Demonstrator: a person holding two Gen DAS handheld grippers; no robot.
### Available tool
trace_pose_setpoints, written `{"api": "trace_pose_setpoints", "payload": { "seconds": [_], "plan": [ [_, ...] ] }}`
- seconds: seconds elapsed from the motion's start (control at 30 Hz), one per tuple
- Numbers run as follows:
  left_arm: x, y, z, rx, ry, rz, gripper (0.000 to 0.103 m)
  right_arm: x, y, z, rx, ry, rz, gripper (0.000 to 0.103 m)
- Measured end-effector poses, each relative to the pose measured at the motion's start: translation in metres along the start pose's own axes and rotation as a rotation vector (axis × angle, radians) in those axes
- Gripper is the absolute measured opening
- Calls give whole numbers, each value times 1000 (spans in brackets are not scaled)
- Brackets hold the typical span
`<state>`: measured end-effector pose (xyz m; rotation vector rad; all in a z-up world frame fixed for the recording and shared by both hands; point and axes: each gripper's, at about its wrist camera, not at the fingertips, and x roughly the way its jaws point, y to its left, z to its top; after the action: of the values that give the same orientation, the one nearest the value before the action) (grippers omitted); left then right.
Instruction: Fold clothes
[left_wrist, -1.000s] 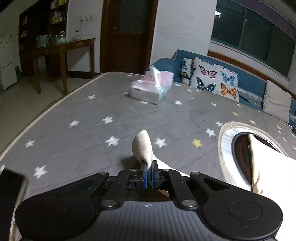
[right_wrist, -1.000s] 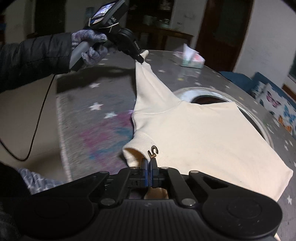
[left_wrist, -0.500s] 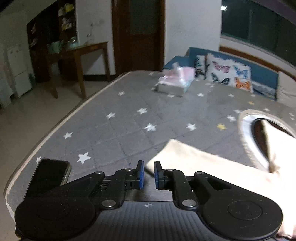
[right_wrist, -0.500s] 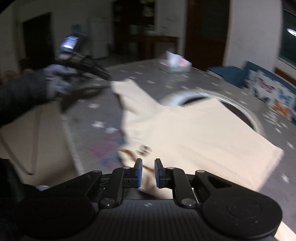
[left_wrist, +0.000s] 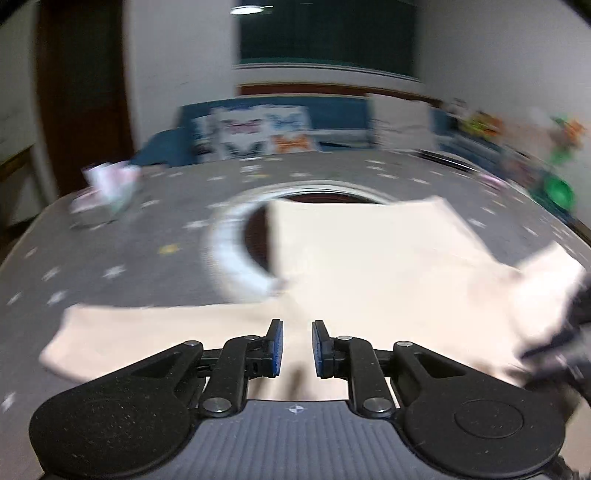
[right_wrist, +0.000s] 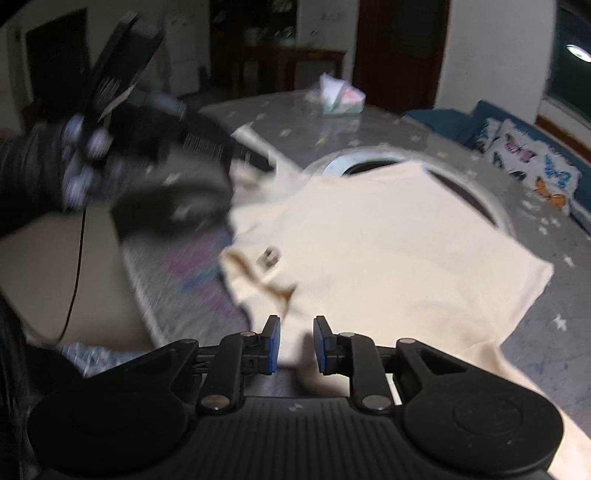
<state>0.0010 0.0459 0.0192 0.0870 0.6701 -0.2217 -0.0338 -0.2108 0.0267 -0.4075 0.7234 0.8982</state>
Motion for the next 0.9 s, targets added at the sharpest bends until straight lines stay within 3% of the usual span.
{"api": "trace_pose_setpoints", "payload": {
  "seconds": [0.17,0.33,0.5,0.57,0.7,0.8,0.9],
  "plan": [
    [9,-40,-11,129,4,-80,19,18,-9,9,46,-29,-50,19],
    [14,-55,-25,199,31,-120,18,31,9,2,-33,-2,-26,19],
    [9,-59,-22,204,9,-126,18,13,7,-7,12,-41,-29,20],
    [9,-62,-15,195,-6,-136,18,0,-1,-11,54,-68,-54,26],
    [16,-76,-8,200,-11,-179,18,-22,-36,-29,191,-85,-188,28],
    [24,-87,-8,216,2,-213,18,-39,-71,-51,313,-77,-344,28],
    [28,-98,-12,236,22,-254,18,-56,-107,-75,433,-62,-508,36]
  ]
}}
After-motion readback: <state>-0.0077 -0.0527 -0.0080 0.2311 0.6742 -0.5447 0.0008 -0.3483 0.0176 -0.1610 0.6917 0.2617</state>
